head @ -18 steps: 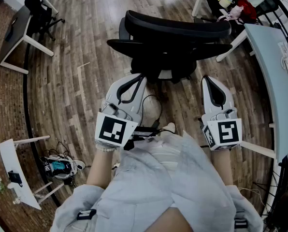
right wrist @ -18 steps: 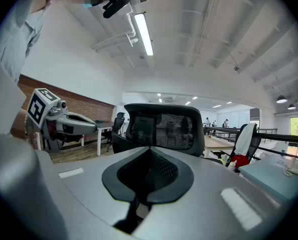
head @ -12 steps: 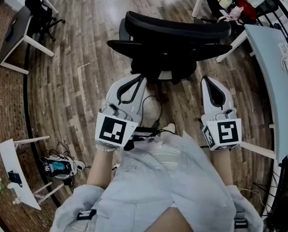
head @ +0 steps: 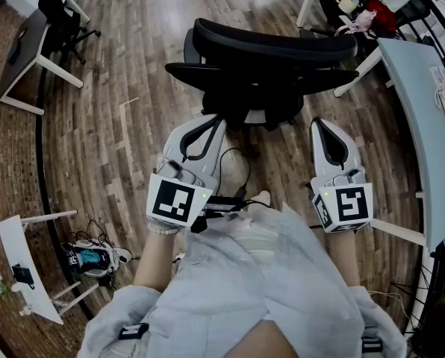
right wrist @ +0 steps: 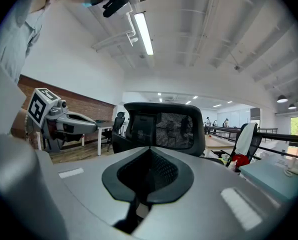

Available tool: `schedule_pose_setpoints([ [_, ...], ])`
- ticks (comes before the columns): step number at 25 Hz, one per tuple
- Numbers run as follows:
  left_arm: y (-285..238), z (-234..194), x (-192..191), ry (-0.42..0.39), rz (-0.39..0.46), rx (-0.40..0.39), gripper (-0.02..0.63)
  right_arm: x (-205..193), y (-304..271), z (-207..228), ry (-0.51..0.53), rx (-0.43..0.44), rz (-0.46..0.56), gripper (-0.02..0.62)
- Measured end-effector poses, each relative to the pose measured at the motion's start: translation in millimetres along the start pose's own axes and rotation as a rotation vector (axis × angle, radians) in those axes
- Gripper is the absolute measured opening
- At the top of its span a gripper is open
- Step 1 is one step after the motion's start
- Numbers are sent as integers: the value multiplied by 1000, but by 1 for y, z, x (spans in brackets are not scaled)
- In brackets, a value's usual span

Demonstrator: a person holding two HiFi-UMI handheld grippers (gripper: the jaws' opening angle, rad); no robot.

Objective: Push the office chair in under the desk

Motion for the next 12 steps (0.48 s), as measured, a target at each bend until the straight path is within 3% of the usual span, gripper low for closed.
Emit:
schedule_pose_setpoints([
  [12, -3, -5, -4, 9, -8, 35, 3, -6, -2, 10, -19, -5, 6, 8],
])
Point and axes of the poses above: the fingertips, and each gripper's own axes: y backward along the fingers, z to its right, x out of its top, the point moved 9 cm from there along y, backward along the fingers, and after that the axes turned 5 degrees about z, right-handed, at the moved point
